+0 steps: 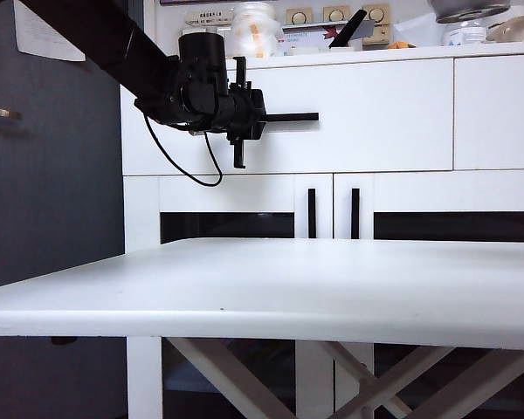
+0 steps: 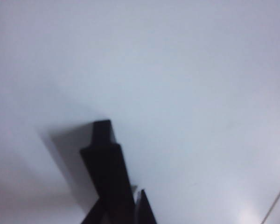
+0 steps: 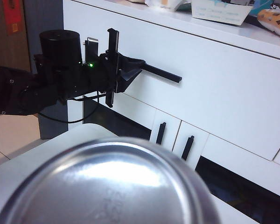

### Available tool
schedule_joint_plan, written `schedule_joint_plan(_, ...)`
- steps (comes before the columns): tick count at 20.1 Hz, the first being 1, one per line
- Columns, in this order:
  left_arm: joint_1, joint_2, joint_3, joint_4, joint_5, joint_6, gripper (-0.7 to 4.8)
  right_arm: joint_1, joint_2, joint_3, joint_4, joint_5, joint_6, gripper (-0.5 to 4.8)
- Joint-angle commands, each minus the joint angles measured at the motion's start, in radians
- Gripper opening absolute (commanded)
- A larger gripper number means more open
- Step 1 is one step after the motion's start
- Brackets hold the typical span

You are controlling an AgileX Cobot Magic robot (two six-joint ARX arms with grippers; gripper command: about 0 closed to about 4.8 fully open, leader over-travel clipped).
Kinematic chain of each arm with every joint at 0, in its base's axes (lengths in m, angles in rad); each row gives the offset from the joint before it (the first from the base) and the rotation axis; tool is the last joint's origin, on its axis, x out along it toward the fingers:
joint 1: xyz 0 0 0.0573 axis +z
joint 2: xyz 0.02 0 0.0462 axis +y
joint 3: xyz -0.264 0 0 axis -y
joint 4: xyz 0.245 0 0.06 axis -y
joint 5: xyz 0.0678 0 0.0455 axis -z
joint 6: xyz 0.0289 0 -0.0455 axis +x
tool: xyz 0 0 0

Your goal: Pick up a can of beer from the white table, open the left drawer, place the beer inside the drawer, and finally close the drawer.

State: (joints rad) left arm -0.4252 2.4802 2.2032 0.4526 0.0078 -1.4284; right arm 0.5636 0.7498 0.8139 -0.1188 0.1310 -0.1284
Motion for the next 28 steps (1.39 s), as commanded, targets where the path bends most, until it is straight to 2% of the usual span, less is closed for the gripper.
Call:
schedule_joint_plan(1,-0.003,-0.011,-0.034,0.199,0.020,0.044,-0.06,0.002,-0.007,0.015,0.071,-0.002,0.002,0.08)
schedule_joint_plan(5,-0.003,-0.031,-0.221,0.450,0.024,0.004,-0.06,0.002,-0.007,0.015,0.071,-0.002,0.002,0.08)
schedule_joint_plan(9,-0.003,-0.100,-0.366,0.486,0.037,0.011,-0.06,0.002,-0.007,0.015,0.071,-0.002,0.002,0.08)
schedule_joint_plan(11,-0.003,-0.154,-0.447,0.491,0.040,0.045,-0.06,0.002,-0.007,0.015,0.070,-0.002,0.002,0.08)
schedule_joint_plan(15,-0.003,-0.262,-0.648,0.596,-0.007,0.050,-0.06,0.002,-0.007,0.015,0.069,-0.006,0.002,0.08)
schedule_joint_plan(19,-0.003,-0.402,-0.883,0.636,-0.060,0.098,-0.06,0.002,-0.011,0.016,0.022,-0.085,0.002,-0.01)
schedule_joint_plan(23,-0.003,-0.440,-0.952,0.733,-0.062,0.119,-0.06,0.002,-0.031,0.016,0.021,-0.055,-0.001,-0.01)
schedule_joint_plan(28,-0.005,-0.489,-1.022,0.751,-0.031,0.120,-0.06,0.002,-0.052,0.016,0.014,-0.050,-0.004,0.00)
